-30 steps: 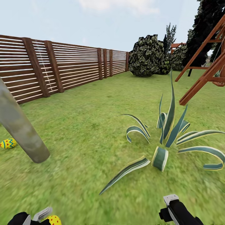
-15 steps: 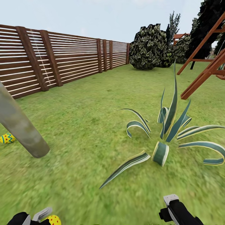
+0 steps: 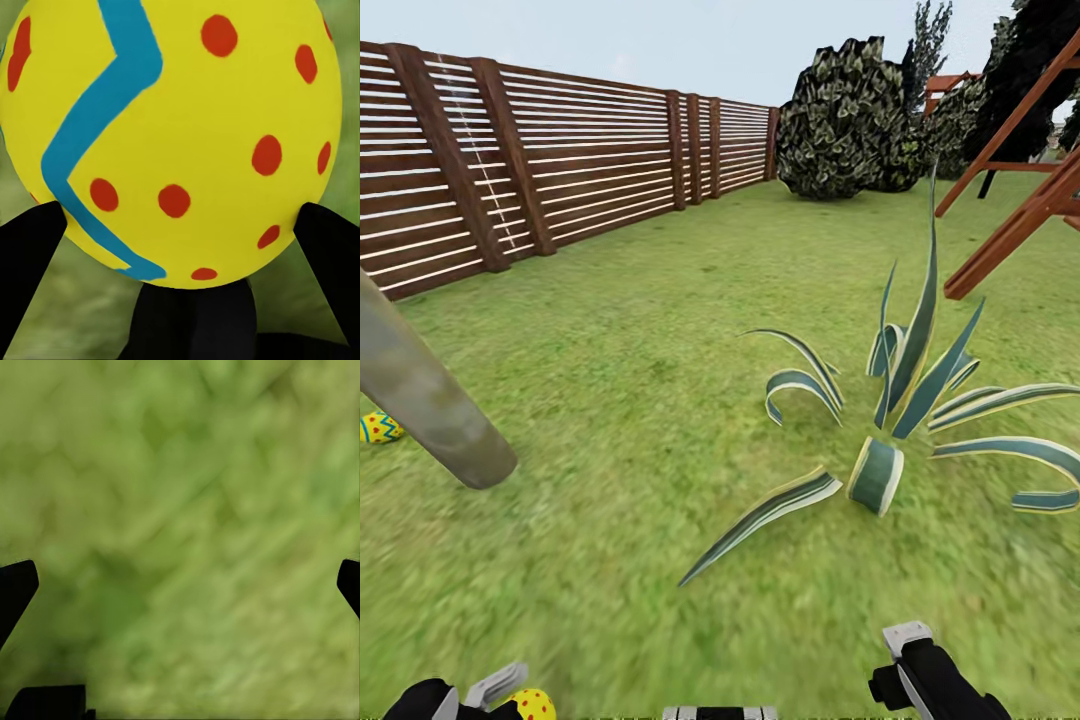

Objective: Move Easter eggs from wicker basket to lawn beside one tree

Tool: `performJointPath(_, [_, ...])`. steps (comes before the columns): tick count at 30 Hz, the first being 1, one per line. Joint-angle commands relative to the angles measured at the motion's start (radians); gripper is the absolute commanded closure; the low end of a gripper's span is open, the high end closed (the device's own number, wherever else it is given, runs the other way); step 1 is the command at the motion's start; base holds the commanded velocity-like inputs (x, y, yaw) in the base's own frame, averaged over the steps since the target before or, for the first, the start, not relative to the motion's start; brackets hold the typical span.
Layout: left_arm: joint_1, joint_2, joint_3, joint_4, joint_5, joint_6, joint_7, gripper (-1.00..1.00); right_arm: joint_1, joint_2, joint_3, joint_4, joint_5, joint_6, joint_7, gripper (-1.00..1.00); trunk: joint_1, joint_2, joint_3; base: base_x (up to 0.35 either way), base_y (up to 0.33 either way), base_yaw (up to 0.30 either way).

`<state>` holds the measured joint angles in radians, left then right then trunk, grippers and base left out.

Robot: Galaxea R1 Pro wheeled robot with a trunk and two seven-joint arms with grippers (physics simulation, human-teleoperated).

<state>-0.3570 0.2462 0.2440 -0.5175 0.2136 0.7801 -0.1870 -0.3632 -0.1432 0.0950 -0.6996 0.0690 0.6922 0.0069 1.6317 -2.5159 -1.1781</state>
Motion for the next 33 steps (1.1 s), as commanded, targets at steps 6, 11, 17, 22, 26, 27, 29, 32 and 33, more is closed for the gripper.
performJointPath(6, [0.000,-0.001,0.003,-0.001,-0.002,0.006,-0.003,1.00,0.000,0.000,0.005,-0.001,0.007,0.006,0.001,-1.00,0.002,-0.002,-0.024,0.000,0.000,0.000])
performJointPath(11, [0.000,-0.001,0.003,-0.001,-0.002,0.005,-0.004,1.00,0.000,0.001,0.005,-0.001,0.008,0.006,0.001,-1.00,0.005,-0.003,-0.043,0.000,0.000,0.000])
performJointPath(17, [0.000,-0.001,0.003,-0.001,-0.002,0.005,-0.003,1.00,0.000,0.001,0.005,-0.001,0.008,0.006,0.001,-1.00,0.007,-0.004,-0.067,0.000,0.000,0.000])
performJointPath(22, [0.000,-0.002,0.002,-0.001,-0.002,0.005,-0.003,1.00,0.000,0.001,0.005,-0.001,0.008,0.006,0.001,-1.00,0.010,-0.006,-0.086,0.000,0.000,0.000])
performJointPath(26, [0.000,-0.002,0.001,-0.001,-0.002,0.005,-0.002,1.00,0.000,0.001,0.005,0.002,0.008,0.006,0.001,-1.00,0.011,-0.006,-0.098,0.000,0.000,0.000])
performJointPath(27, [0.000,-0.002,0.001,-0.001,-0.002,0.004,-0.002,1.00,0.000,0.001,0.005,0.003,0.008,0.006,0.001,-1.00,0.011,-0.006,-0.098,0.000,0.000,0.000])
performJointPath(29, [0.000,-0.002,0.001,-0.001,-0.001,0.004,-0.003,1.00,0.000,0.001,0.005,0.004,0.008,0.006,0.001,-1.00,0.011,-0.006,-0.098,0.000,0.000,0.000])
performJointPath(32, [0.000,-0.001,0.003,-0.003,0.001,0.004,-0.006,-1.00,0.000,0.000,0.005,0.005,0.008,0.006,0.001,-1.00,0.011,-0.006,-0.098,0.000,0.000,0.000])
performJointPath(33, [0.000,-0.001,0.005,-0.003,0.001,0.004,-0.005,-1.00,0.000,0.000,0.005,0.005,0.008,0.006,0.001,-1.00,0.011,-0.006,-0.098,0.000,0.000,0.000])
